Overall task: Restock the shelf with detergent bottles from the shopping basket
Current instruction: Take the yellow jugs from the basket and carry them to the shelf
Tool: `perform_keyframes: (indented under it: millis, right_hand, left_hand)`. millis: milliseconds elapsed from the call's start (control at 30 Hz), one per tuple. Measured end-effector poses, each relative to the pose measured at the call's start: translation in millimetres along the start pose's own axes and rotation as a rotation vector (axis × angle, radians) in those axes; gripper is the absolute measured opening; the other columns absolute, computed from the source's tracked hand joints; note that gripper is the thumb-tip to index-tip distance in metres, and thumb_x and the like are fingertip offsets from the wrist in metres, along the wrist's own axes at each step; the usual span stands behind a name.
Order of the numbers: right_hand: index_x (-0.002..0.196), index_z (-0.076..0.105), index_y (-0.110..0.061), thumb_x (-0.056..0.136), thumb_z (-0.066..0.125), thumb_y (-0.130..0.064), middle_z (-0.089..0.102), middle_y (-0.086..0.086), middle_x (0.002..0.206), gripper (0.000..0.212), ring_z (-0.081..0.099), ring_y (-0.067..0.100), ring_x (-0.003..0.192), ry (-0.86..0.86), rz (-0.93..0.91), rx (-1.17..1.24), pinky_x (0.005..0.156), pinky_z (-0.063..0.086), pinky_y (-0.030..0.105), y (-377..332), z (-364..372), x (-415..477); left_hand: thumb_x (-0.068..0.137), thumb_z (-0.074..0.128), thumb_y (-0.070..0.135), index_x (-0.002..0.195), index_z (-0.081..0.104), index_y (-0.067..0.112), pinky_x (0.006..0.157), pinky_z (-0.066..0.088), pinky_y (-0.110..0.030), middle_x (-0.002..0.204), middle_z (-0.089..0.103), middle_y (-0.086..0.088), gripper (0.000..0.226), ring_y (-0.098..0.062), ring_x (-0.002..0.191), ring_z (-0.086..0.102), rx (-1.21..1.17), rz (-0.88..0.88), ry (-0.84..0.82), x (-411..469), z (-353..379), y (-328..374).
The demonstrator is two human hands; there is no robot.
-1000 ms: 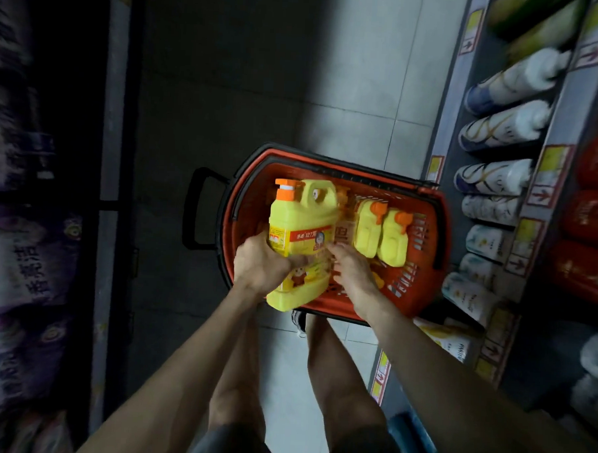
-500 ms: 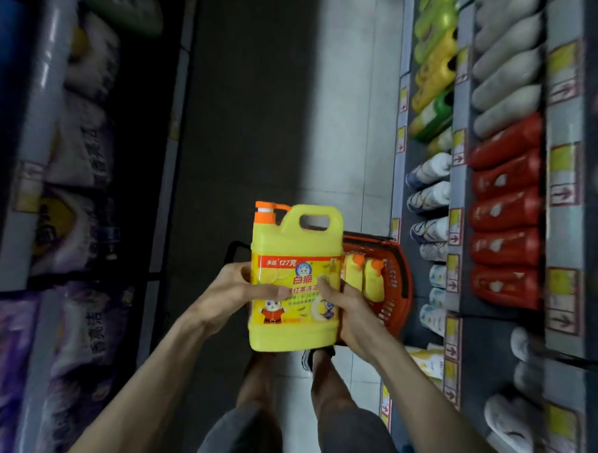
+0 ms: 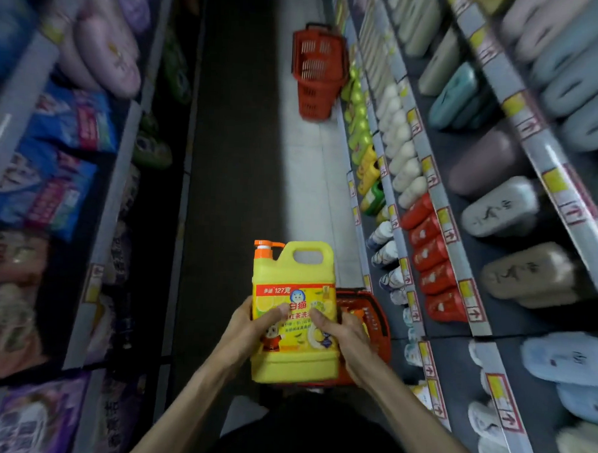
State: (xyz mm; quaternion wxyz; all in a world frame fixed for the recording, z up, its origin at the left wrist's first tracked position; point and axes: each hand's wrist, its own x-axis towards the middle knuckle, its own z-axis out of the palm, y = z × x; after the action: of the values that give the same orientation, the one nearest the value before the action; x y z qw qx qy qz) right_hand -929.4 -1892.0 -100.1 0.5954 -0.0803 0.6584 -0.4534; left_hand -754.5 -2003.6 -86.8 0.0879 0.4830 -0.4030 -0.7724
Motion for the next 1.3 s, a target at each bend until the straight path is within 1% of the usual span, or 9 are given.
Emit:
perform_keyframes:
  millis: [100, 200, 333, 467, 600, 733, 900, 1100, 1300]
  right_hand:
    - [0.124, 0.074, -0.01, 0.073, 0.092, -0.053, 0.08, 0.013, 0.114, 0.068, 0.078, 0.035, 0.105, -0.003, -0.062, -0.051, 0.097, 0.06, 0.055, -16.0, 4.9, -13.8]
    - [0.127, 0.071, -0.013, 0.079, 0.086, -0.042, 0.08, 0.006, 0.115, 0.058, 0.078, 0.027, 0.106, -0.052, -0.135, -0.108, 0.091, 0.062, 0.041, -40.8, 9.2, -27.7]
    - [0.128, 0.069, -0.014, 0.082, 0.083, -0.033, 0.081, 0.004, 0.114, 0.051, 0.078, 0.024, 0.105, -0.103, -0.254, -0.194, 0.094, 0.062, 0.043, -76.7, 8.8, -39.7]
    - [0.128, 0.069, -0.016, 0.079, 0.091, -0.039, 0.08, 0.0, 0.115, 0.059, 0.078, 0.021, 0.105, -0.17, -0.343, -0.309, 0.094, 0.062, 0.044, -111.3, 4.9, -43.8]
    - [0.123, 0.069, -0.012, 0.075, 0.089, -0.031, 0.082, -0.001, 0.108, 0.056, 0.079, 0.017, 0.097, -0.288, -0.416, -0.371, 0.076, 0.062, 0.026, -143.7, 7.6, -46.8]
    - [0.121, 0.069, -0.008, 0.073, 0.087, -0.023, 0.082, 0.006, 0.105, 0.053, 0.08, 0.023, 0.092, -0.432, -0.454, -0.365, 0.069, 0.063, 0.027, -160.8, 16.9, -51.0]
    - [0.118, 0.072, -0.016, 0.068, 0.097, -0.037, 0.082, 0.003, 0.107, 0.06, 0.08, 0.024, 0.097, -0.528, -0.507, -0.417, 0.089, 0.063, 0.048, -162.2, 34.6, -49.7]
    - [0.118, 0.071, -0.014, 0.075, 0.09, -0.031, 0.082, 0.003, 0.107, 0.049, 0.079, 0.022, 0.1, -0.753, -0.542, -0.506, 0.093, 0.062, 0.052, -149.5, 73.1, -77.1]
    - [0.125, 0.069, -0.017, 0.07, 0.09, -0.045, 0.081, 0.001, 0.112, 0.065, 0.077, 0.019, 0.106, -1.039, -0.509, -0.608, 0.097, 0.06, 0.049, -101.4, 125.9, -133.3]
  left_hand:
    - [0.091, 0.075, 0.031, 0.135, 0.058, 0.013, 0.087, 0.064, -0.043, 0.117, 0.079, -0.007, 0.05, -0.028, 0.106, 0.078, -0.013, 0.066, -0.004, -9.9, 3.7, 18.6]
    - [0.089, 0.077, 0.032, 0.135, 0.057, 0.012, 0.082, 0.065, -0.036, 0.117, 0.079, -0.006, 0.054, -0.025, 0.105, 0.078, -0.025, 0.142, 0.013, -18.3, 9.4, 39.1]
    - [0.092, 0.078, 0.03, 0.139, 0.054, 0.012, 0.091, 0.064, -0.044, 0.121, 0.078, -0.008, 0.055, -0.027, 0.109, 0.077, -0.036, 0.234, 0.046, -30.4, 16.9, 60.3]
    - [0.095, 0.076, 0.028, 0.14, 0.055, 0.011, 0.095, 0.062, -0.048, 0.124, 0.077, -0.009, 0.052, -0.028, 0.111, 0.076, -0.061, 0.333, 0.099, -49.4, 27.8, 76.3]
    - [0.095, 0.07, 0.026, 0.134, 0.06, 0.013, 0.09, 0.064, -0.039, 0.122, 0.078, -0.006, 0.042, -0.026, 0.111, 0.076, -0.093, 0.47, 0.173, -78.2, 40.9, 91.8]
    - [0.102, 0.062, 0.016, 0.126, 0.064, 0.019, 0.086, 0.062, -0.029, 0.119, 0.079, -0.001, 0.025, -0.022, 0.11, 0.076, -0.142, 0.598, 0.342, -105.3, 58.4, 91.7]
    - [0.097, 0.07, 0.031, 0.134, 0.06, 0.021, 0.097, 0.059, -0.037, 0.127, 0.076, -0.001, 0.04, -0.021, 0.118, 0.073, -0.203, 0.682, 0.587, -129.6, 66.4, 75.2]
    - [0.098, 0.068, 0.024, 0.142, 0.051, 0.02, 0.093, 0.059, -0.029, 0.132, 0.073, 0.002, 0.048, -0.016, 0.121, 0.071, -0.263, 0.719, 0.834, -187.4, 68.9, 30.4]
    - [0.099, 0.068, 0.018, 0.14, 0.057, 0.019, 0.09, 0.059, -0.024, 0.128, 0.075, 0.004, 0.042, -0.014, 0.119, 0.072, -0.31, 0.759, 1.145, -269.7, 70.2, -28.7]
